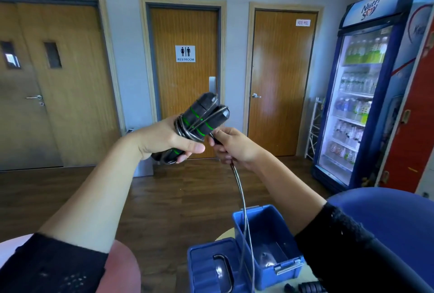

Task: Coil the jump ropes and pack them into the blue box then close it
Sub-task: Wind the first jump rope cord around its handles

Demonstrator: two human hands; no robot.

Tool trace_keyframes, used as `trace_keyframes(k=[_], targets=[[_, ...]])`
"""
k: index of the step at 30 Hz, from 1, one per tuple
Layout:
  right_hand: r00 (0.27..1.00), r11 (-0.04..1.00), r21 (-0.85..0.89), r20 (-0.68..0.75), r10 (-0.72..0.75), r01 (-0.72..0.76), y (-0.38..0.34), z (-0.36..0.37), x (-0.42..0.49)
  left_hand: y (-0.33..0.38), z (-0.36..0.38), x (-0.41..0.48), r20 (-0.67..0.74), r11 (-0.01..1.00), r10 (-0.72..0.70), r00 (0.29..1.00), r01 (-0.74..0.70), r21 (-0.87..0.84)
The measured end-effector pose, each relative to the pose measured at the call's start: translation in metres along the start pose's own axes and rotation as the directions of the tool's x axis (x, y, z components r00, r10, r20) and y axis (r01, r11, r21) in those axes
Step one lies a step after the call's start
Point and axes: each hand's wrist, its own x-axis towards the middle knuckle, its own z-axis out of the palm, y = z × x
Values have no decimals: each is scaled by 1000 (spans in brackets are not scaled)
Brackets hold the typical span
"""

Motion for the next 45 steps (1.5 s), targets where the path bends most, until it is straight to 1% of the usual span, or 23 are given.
trace_keyframes(k=[3,5,7,9,10,13,15,17,19,22,23,24,26,28,29,31,32,34,36,38,41,43,45], targets=[[994,998,28,-92,61,-59,-1,3,-4,-4,7,10,-83,997,-17,996,11,-73],[988,996,1,-119,93,-94,0,1,-7,-7,10,15,-127,994,-31,991,17,-112],[980,990,-19,-144,137,-141,1,1,-12,-11,10,17,-177,978,-48,983,11,-209],[971,983,-33,-166,172,-180,2,2,-19,-12,7,19,-213,955,-90,973,24,-295],[966,980,-40,-177,187,-197,2,4,-22,-12,5,19,-228,952,-119,966,46,-302],[943,965,-57,-235,235,-255,-2,12,-26,-9,3,19,-308,963,-203,929,132,-236],[928,951,-108,-277,250,-289,-8,16,-24,-7,2,21,-374,963,-248,894,184,-199],[925,924,-245,-317,211,-295,-14,19,-23,-7,3,23,-438,962,-273,856,240,-131],[931,873,-386,-321,176,-298,-19,18,-23,-7,4,26,-511,952,-286,811,302,-54],[928,792,-504,-313,204,-344,-23,15,-26,-5,4,26,-646,897,-290,706,436,74],[928,769,-538,-321,190,-344,-24,14,-27,-5,4,25,-670,855,-286,685,498,144],[933,748,-582,-330,140,-318,-26,15,-28,-6,5,25,-677,798,-282,679,558,227],[947,688,-697,-319,-42,-204,-32,17,-29,-9,8,26,-668,677,-291,685,640,363],[935,589,-803,-269,-229,-87,-43,19,-30,-12,12,29,-620,609,-325,714,660,441],[928,541,-840,-232,-292,-39,-49,18,-29,-12,14,31,-583,583,-348,735,656,479],[932,463,-885,-128,-339,47,-61,11,-27,-10,17,32,-485,546,-382,786,616,568],[937,451,-887,-66,-342,101,-66,7,-25,-8,18,31,-432,544,-392,813,583,604],[934,478,-852,39,-355,217,-76,-2,-19,-5,17,29,-322,568,-410,853,515,642],[927,512,-808,106,-359,290,-82,-10,-12,-4,16,24,-241,608,-418,876,467,642],[942,608,-733,137,-305,304,-83,-18,-3,-2,17,19,-173,687,-400,900,419,593],[956,742,-603,186,-227,293,-80,-30,5,3,20,15,-44,828,-313,949,296,476],[957,802,-524,190,-220,288,-74,-33,7,7,21,13,-11,883,-247,969,230,410],[963,848,-456,152,-224,270,-65,-36,10,8,21,13,10,916,-195,981,178,360]])
